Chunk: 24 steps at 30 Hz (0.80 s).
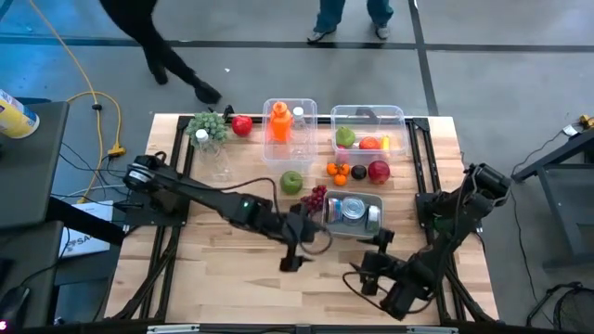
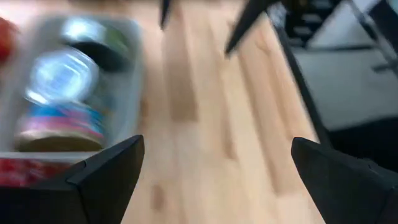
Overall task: Pick & Place Food Item
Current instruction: Put the grapes into the right transparent bin
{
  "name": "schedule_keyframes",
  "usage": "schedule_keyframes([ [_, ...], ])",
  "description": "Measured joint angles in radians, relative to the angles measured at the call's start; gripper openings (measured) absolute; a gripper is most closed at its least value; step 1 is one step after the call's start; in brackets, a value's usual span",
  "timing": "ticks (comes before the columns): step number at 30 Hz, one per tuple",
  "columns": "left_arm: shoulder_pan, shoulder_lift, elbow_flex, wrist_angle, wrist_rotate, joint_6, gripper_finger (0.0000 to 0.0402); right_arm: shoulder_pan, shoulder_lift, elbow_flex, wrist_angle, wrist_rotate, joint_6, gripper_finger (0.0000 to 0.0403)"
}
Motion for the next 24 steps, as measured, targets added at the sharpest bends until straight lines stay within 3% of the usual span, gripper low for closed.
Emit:
schedule_keyframes([
  [3, -0.036, 0.000, 0.000, -0.054, -0.004, -0.026, 0.0397, 0.023, 0.000, 0.000, 0.099, 0.001, -0.031, 0.0309],
  [8, -0.070, 0.008, -0.001, -0.019, -0.161, -0.196, 0.0397, 0.028, 0.000, 0.001, 0.251, 0.018, -0.185, 0.0309],
  [11, -0.070, 0.008, -0.001, -0.004, -0.146, -0.336, 0.0397, 0.022, 0.000, 0.001, 0.309, 0.046, -0.213, 0.0309],
  [13, -0.073, 0.009, -0.001, -0.002, -0.141, -0.343, 0.0397, 0.019, 0.000, 0.001, 0.332, 0.046, -0.199, 0.0309],
  [17, -0.096, 0.009, -0.001, -0.009, -0.145, -0.227, 0.0397, 0.027, 0.033, 0.002, 0.360, 0.034, -0.152, 0.0309],
  [19, -0.104, 0.012, -0.001, -0.019, -0.175, -0.099, 0.0397, 0.037, 0.057, 0.002, 0.397, 0.019, -0.151, 0.0309],
  [21, -0.104, 0.015, -0.001, -0.049, -0.211, 0.046, 0.0397, 0.046, 0.086, 0.002, 0.461, 0.028, -0.151, 0.0309],
  [24, -0.102, 0.020, -0.001, -0.103, -0.245, 0.128, 0.0397, 0.058, 0.131, 0.002, 0.602, 0.036, -0.194, 0.0309],
])
